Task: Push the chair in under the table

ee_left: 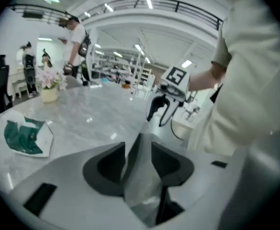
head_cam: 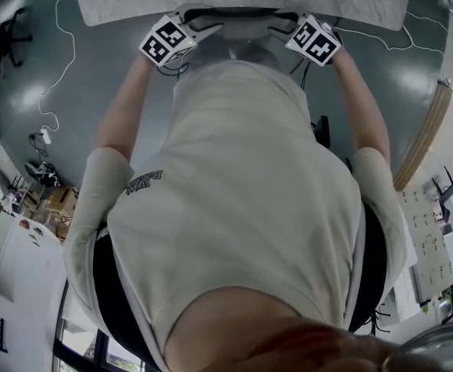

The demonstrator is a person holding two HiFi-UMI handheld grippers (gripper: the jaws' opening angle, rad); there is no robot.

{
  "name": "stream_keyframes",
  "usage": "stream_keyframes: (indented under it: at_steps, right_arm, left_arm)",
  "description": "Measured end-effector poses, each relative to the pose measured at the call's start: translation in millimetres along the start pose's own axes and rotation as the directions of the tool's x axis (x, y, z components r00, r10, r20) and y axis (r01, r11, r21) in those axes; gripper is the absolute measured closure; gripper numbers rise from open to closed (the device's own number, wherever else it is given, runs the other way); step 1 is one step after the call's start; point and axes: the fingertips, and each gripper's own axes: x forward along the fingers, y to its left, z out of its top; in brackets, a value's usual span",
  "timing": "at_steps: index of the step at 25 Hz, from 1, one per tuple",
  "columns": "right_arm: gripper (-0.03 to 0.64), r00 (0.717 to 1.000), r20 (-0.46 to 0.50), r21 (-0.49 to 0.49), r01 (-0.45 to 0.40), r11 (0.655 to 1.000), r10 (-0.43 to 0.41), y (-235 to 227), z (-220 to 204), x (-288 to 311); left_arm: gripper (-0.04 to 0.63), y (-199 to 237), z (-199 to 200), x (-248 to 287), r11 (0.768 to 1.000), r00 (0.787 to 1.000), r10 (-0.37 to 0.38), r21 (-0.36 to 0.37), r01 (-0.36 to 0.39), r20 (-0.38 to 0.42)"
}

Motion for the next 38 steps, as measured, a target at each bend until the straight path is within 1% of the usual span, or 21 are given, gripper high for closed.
stream_keyframes:
  at_steps: [1, 2, 3, 5, 6, 7, 8, 10, 13, 16, 18, 22, 24, 26, 30, 32, 34, 36, 38]
  right_arm:
    - [0.455, 0.999, 0.031, -0.001, 0.023, 1.000, -0.023, -3.6, 10.8, -8.5]
    - [0.460, 0.997, 0.060, -0.004, 0.045, 0.999, -0.045, -6.9, 22.1, -16.8]
    - [0.462, 0.994, 0.089, -0.006, 0.068, 0.998, -0.067, -10.1, 34.3, -24.5]
    - [0.476, 0.982, 0.151, -0.009, 0.117, 0.993, -0.114, -17.1, 61.7, -39.2]
    - [0.476, 0.971, 0.189, -0.005, 0.148, 0.989, -0.144, -21.2, 76.6, -47.5]
    - [0.476, 0.955, 0.236, 0.006, 0.184, 0.983, -0.180, -25.9, 92.3, -57.2]
    - [0.476, 0.932, 0.288, 0.024, 0.223, 0.975, -0.220, -30.9, 108.2, -68.6]
    - [0.490, 0.873, 0.390, 0.073, 0.287, 0.955, -0.292, -40.5, 138.0, -94.3]
    - [0.508, 0.784, 0.497, 0.138, 0.353, 0.926, -0.373, -53.4, 171.5, -134.0]
    - [0.516, 0.710, 0.555, 0.167, 0.416, 0.894, -0.434, -57.9, 197.2, -166.3]
    - [0.518, 0.662, 0.585, 0.201, 0.441, 0.875, -0.468, -59.0, 211.9, -183.4]
    - [0.538, 0.575, 0.630, 0.309, 0.431, 0.848, -0.522, -62.0, 232.2, -217.1]
    - [0.541, 0.538, 0.648, 0.359, 0.409, 0.839, -0.539, -63.2, 239.9, -230.9]
    - [0.554, 0.503, 0.665, 0.387, 0.400, 0.831, -0.552, -62.6, 247.4, -242.1]
    - [0.566, 0.458, 0.679, 0.395, 0.431, 0.812, -0.573, -53.8, 261.4, -262.3]
    - [0.573, 0.429, 0.695, 0.401, 0.435, 0.806, -0.577, -47.8, 271.6, -274.2]
    - [0.578, 0.407, 0.706, 0.403, 0.443, 0.801, -0.580, -40.8, 282.0, -282.3]
    - [0.581, 0.396, 0.711, 0.394, 0.460, 0.795, -0.581, -33.5, 292.0, -285.9]
    - [0.584, 0.392, 0.715, 0.377, 0.480, 0.792, -0.578, -26.5, 300.0, -288.0]
  left_arm:
    - [0.426, 4.5, 19.0, -8.0, 0.999, 0.997, 0.036, -0.019, -0.034, 0.074]
    - [0.434, 8.9, 37.3, -16.8, 0.997, 0.987, 0.070, -0.038, -0.065, 0.143]
    - [0.444, 13.7, 54.0, -26.5, 0.994, 0.974, 0.103, -0.054, -0.093, 0.203]
    - [0.473, 23.5, 83.0, -46.8, 0.986, 0.942, 0.163, -0.075, -0.147, 0.295]
    - [0.481, 27.2, 96.5, -57.1, 0.982, 0.925, 0.187, -0.080, -0.169, 0.332]
    - [0.488, 29.6, 109.9, -67.4, 0.979, 0.906, 0.204, -0.085, -0.186, 0.370]
    - [0.493, 30.7, 123.4, -77.9, 0.976, 0.886, 0.218, -0.092, -0.197, 0.409]
    - [0.504, 32.0, 150.4, -98.9, 0.970, 0.840, 0.241, -0.109, -0.215, 0.487]
    - [0.524, 33.8, 187.6, -127.5, 0.956, 0.775, 0.286, -0.111, -0.271, 0.564]
    - [0.535, 29.7, 219.3, -157.4, 0.936, 0.725, 0.322, -0.088, -0.341, 0.609]
    - [0.540, 25.8, 233.2, -175.5, 0.925, 0.703, 0.330, -0.066, -0.374, 0.630]
    - [0.545, 18.3, 252.3, -199.8, 0.895, 0.666, 0.357, -0.036, -0.444, 0.655]
    - [0.545, 18.1, 257.5, -208.6, 0.879, 0.644, 0.377, -0.038, -0.475, 0.666]
    - [0.549, 19.3, 261.5, -216.9, 0.871, 0.622, 0.386, -0.048, -0.488, 0.681]
    - [0.576, 22.3, 271.8, -234.4, 0.865, 0.583, 0.394, -0.072, -0.497, 0.710]
    - [0.583, 24.6, 276.7, -243.9, 0.851, 0.567, 0.405, -0.070, -0.520, 0.717]
    - [0.584, 25.4, 279.8, -253.5, 0.842, 0.553, 0.410, -0.068, -0.536, 0.725]
    - [0.584, 23.5, 282.5, -262.6, 0.840, 0.543, 0.406, -0.066, -0.538, 0.735]
    - [0.584, 19.0, 287.3, -270.1, 0.834, 0.533, 0.402, -0.056, -0.550, 0.745]
